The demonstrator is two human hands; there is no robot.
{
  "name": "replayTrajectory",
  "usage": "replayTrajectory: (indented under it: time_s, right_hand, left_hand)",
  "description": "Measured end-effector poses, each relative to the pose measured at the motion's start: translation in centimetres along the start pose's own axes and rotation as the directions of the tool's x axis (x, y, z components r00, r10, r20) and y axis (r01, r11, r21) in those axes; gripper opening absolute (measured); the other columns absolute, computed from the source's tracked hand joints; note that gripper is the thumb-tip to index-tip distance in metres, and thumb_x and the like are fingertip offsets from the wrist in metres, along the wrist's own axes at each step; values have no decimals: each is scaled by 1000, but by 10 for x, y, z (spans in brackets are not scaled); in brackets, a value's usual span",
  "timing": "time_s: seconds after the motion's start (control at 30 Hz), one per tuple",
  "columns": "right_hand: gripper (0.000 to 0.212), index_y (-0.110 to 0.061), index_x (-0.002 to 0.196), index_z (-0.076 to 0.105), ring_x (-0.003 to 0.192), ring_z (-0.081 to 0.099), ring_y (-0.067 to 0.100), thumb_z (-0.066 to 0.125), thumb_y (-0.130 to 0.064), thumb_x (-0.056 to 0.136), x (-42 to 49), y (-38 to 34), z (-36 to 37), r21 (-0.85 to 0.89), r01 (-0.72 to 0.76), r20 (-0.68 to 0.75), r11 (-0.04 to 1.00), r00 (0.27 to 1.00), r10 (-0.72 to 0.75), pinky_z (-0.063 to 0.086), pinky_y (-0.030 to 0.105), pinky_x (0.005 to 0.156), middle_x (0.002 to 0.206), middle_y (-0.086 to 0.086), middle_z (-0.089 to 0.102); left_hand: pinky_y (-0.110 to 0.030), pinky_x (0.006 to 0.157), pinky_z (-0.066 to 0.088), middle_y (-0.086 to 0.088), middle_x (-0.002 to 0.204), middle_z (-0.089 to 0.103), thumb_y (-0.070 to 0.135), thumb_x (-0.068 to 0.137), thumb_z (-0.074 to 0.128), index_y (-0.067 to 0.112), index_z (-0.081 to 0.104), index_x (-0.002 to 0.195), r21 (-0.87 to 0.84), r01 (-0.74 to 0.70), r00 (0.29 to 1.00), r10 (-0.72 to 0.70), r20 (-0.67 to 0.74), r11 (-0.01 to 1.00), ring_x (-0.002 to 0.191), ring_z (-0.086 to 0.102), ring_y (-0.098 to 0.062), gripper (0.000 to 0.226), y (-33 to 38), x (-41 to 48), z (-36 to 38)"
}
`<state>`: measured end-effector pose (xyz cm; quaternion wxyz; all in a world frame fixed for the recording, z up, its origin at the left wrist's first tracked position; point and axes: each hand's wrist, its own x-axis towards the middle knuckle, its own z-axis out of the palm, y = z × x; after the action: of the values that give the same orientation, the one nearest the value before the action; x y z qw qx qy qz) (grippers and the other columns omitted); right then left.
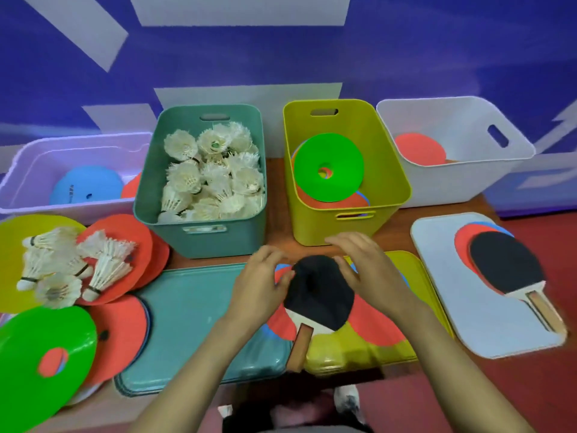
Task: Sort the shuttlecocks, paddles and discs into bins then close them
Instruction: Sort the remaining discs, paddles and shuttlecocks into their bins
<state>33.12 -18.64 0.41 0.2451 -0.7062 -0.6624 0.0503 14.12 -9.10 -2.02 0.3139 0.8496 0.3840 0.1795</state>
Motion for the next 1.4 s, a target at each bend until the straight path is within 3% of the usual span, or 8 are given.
replayTrajectory:
  time_s: [0.23, 0.47, 0.6, 0.77, 0.97, 1.17, 1.3, 1.4]
  right_hand:
    - [51, -15, 138, 39, 128, 36, 25, 54, -15, 90, -54, 60, 35, -32, -379, 307, 925, 877, 370, 28, 33, 105, 137, 7, 43]
    - [61, -12, 142, 33, 136, 24, 28, 58, -21, 87, -93, 91, 72, -137, -506, 413, 852, 752, 513, 22, 34, 111, 147, 9, 29]
    - [68, -9, 140, 34, 135, 25, 30, 67, -21, 82, -85, 109, 69, -115, -614, 297, 781, 729, 617, 24, 37, 111, 144, 13, 33]
    - [98, -5, 139, 25, 133, 24, 33, 82, -34, 66, -75, 124, 56, -165, -767, 276, 621, 568, 775, 35, 47, 101, 141, 14, 30]
    - [102, -6, 131, 31, 131, 25, 34, 89, -38, 53, -65, 136, 47, -208, -848, 312, 487, 414, 855, 33, 44, 100, 135, 15, 28]
    - [31, -13, 96, 49, 86, 52, 25, 70, -6, 75, -75, 146, 29, 227, -739, 295, 635, 673, 678, 29, 33, 58, 95, 9, 57]
    - [20, -13, 91, 51, 79, 52, 18, 66, -6, 81, -80, 124, -1, 412, -556, 241, 721, 830, 503, 36, 29, 64, 87, 0, 59]
    - [18, -15, 95, 53, 79, 53, 18, 62, -5, 83, -75, 110, -23, 411, -462, 100, 786, 880, 465, 38, 29, 69, 87, -1, 60]
  left_hand:
    - [-38, 87, 43, -9, 118, 46, 25, 80, 66, 12, 45, 123, 138, 399, 869, -422, 259, 906, 111, 50, -31, 49, 2, -32, 76]
    - [-42, 88, 42, -14, 122, 44, 23, 89, 59, 7, 45, 124, 66, 508, 854, -512, 90, 859, 111, 48, -34, 41, -3, -42, 106]
    - [-41, 91, 35, -18, 117, 49, 8, 84, 59, 4, 52, 119, 193, 321, 945, -328, 7, 927, 109, 42, -36, 36, 5, -37, 111]
    - [-43, 91, 42, -17, 115, 55, 9, 78, 63, 3, 58, 120, 255, -88, 980, 38, 194, 963, 106, 50, -38, 43, 37, -12, 154]
    - [-38, 98, 30, -12, 138, 38, 9, 88, 43, 6, 46, 129, 523, -205, 923, -15, 384, 827, 124, 32, -33, 41, 62, 8, 192]
    - [-35, 103, 26, -12, 135, 41, 7, 87, 46, 4, 42, 131, 428, -135, 956, 4, 295, 894, 122, 34, -32, 44, 61, 6, 201]
    - [-39, 99, 34, -15, 120, 45, 12, 77, 70, -1, 43, 122, -109, 157, 988, -156, 19, 982, 112, 41, -31, 54, 62, 16, 191]
    - [-38, 102, 33, -12, 127, 45, 20, 77, 74, 6, 41, 130, -195, 235, 972, -225, 74, 952, 119, 39, -27, 64, 59, 30, 182]
